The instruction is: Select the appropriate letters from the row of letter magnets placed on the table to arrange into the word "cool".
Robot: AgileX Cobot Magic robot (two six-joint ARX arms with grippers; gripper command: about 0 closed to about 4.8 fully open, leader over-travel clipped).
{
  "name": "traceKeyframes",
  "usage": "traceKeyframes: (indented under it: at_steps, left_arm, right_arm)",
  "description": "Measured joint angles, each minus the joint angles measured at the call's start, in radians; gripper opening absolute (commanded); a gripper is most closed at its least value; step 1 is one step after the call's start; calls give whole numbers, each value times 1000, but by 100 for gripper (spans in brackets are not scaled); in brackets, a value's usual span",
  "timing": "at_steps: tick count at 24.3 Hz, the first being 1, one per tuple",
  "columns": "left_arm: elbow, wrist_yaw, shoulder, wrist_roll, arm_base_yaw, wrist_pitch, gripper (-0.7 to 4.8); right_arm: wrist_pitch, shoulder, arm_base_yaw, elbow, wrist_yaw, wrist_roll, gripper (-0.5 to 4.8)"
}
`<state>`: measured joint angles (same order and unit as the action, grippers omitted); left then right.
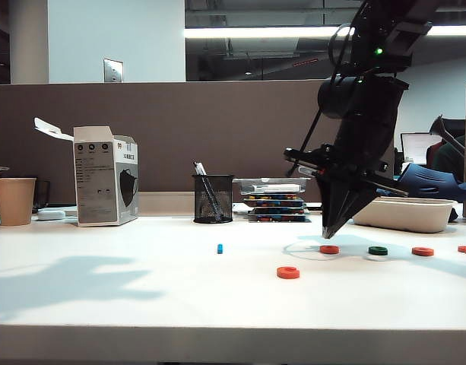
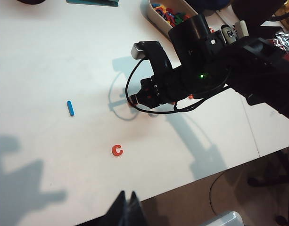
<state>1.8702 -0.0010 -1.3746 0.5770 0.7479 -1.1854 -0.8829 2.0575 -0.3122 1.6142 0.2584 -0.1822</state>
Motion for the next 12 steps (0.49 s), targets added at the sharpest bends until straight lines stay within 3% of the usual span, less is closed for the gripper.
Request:
traceKeyframes:
  at_steps: [12]
  left_arm:
    - [0, 0, 0, 0, 0, 0, -4]
  right_arm:
    - [15, 16, 0, 0, -38, -7, -6]
